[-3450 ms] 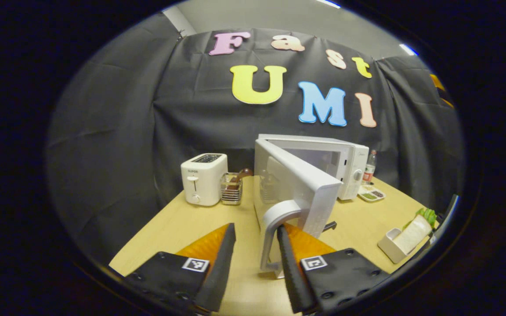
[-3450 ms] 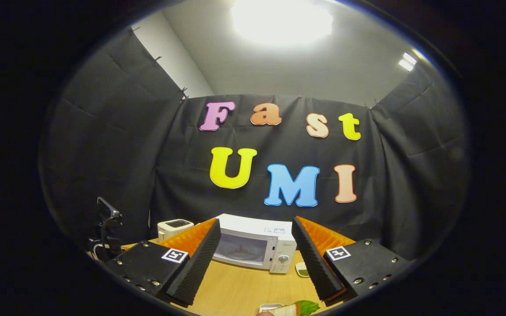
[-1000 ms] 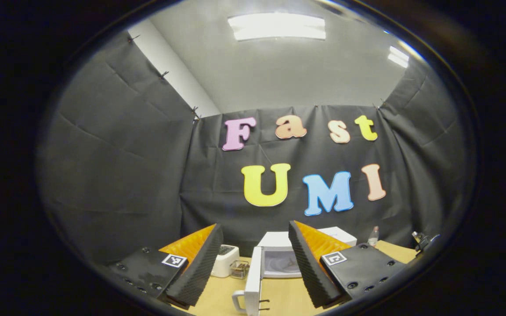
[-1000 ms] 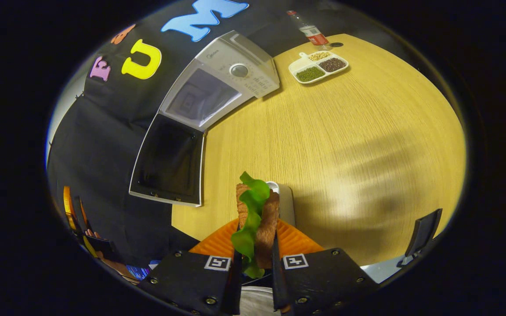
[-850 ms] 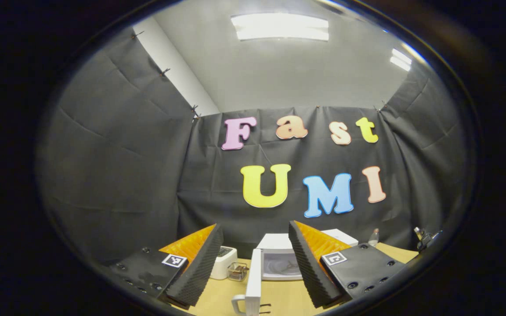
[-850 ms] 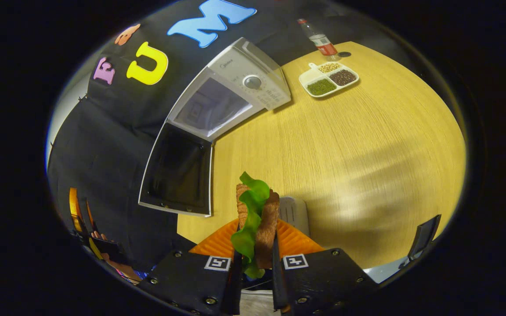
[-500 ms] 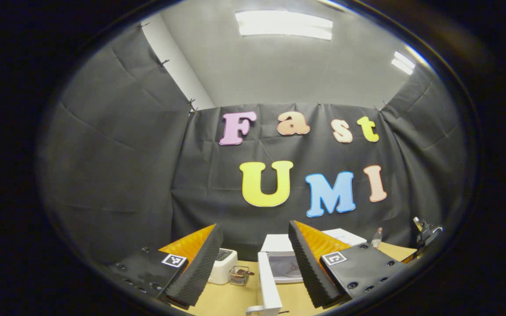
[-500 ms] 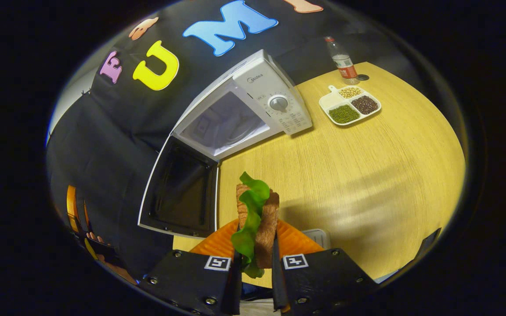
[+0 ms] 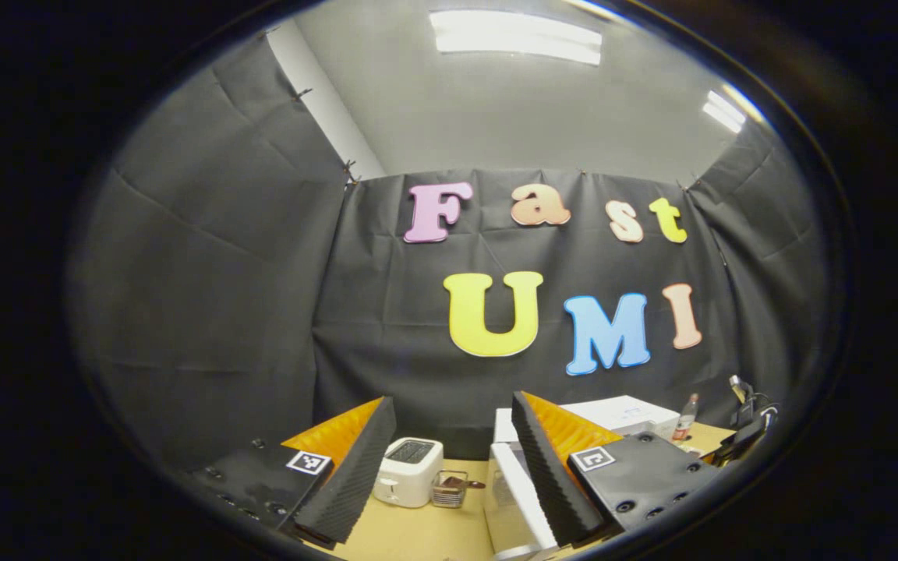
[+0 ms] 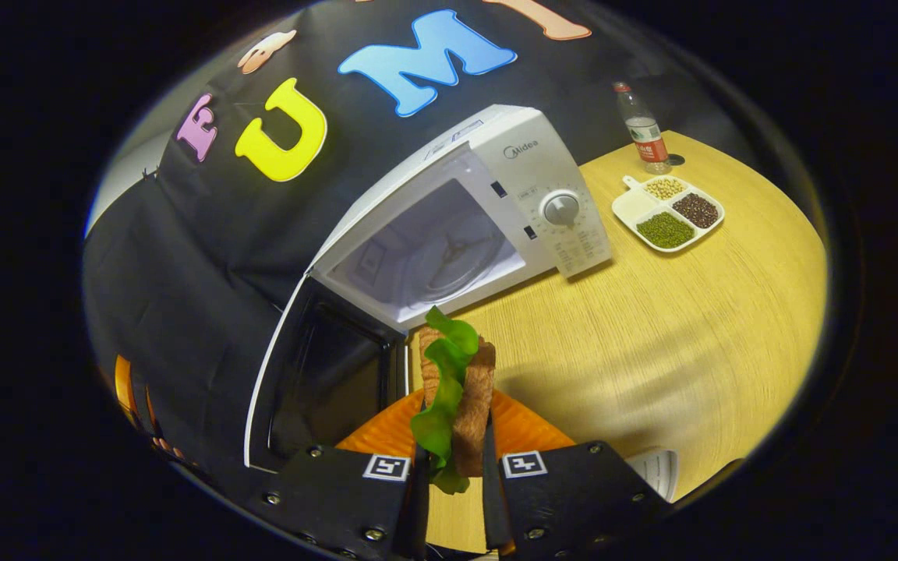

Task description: Open the microwave oven with the left hand, put the food in, and close the microwave oven.

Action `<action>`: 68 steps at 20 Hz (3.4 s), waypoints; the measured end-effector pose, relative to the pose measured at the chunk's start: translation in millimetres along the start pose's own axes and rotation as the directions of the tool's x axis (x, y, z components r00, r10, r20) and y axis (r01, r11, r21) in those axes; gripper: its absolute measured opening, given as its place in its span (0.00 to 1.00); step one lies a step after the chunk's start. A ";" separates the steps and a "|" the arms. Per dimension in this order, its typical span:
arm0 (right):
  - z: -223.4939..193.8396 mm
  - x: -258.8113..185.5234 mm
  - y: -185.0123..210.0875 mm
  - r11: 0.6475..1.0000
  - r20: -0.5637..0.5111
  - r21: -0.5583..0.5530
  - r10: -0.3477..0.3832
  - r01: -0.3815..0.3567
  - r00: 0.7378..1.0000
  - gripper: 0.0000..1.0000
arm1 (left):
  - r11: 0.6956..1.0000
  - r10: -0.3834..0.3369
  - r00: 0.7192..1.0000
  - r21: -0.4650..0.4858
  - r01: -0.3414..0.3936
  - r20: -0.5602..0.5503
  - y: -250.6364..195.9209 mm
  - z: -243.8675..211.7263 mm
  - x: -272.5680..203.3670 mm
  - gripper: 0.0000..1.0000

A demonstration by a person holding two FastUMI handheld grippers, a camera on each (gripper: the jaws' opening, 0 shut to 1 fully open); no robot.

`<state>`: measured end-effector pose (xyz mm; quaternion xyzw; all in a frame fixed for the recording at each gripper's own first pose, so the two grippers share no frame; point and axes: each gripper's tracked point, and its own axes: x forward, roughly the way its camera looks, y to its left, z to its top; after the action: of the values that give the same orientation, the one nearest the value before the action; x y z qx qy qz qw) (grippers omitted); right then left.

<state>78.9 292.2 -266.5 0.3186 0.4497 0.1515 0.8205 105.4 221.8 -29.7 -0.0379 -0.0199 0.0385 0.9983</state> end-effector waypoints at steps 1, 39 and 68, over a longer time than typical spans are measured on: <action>4.9 9.9 6.7 1.000 0.027 0.018 -0.001 0.001 1.000 0.29 | 1.000 0.005 1.000 -0.002 -0.005 -0.006 5.5 -2.7 1.5 0.97; 100.5 248.0 6.8 0.973 0.439 0.152 -0.222 0.172 0.871 0.51 | 0.986 0.145 0.969 0.110 -0.125 -0.200 113.4 -88.5 1.1 0.98; 129.7 14.1 48.4 0.855 0.588 -0.411 -0.018 0.317 0.809 0.91 | 0.997 0.021 0.964 0.078 0.000 -0.265 27.2 -157.8 -3.5 0.98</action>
<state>196.7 286.0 -192.7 0.0877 0.1605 0.0838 0.9796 106.6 236.9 -189.1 -0.0040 0.1158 0.0390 0.9925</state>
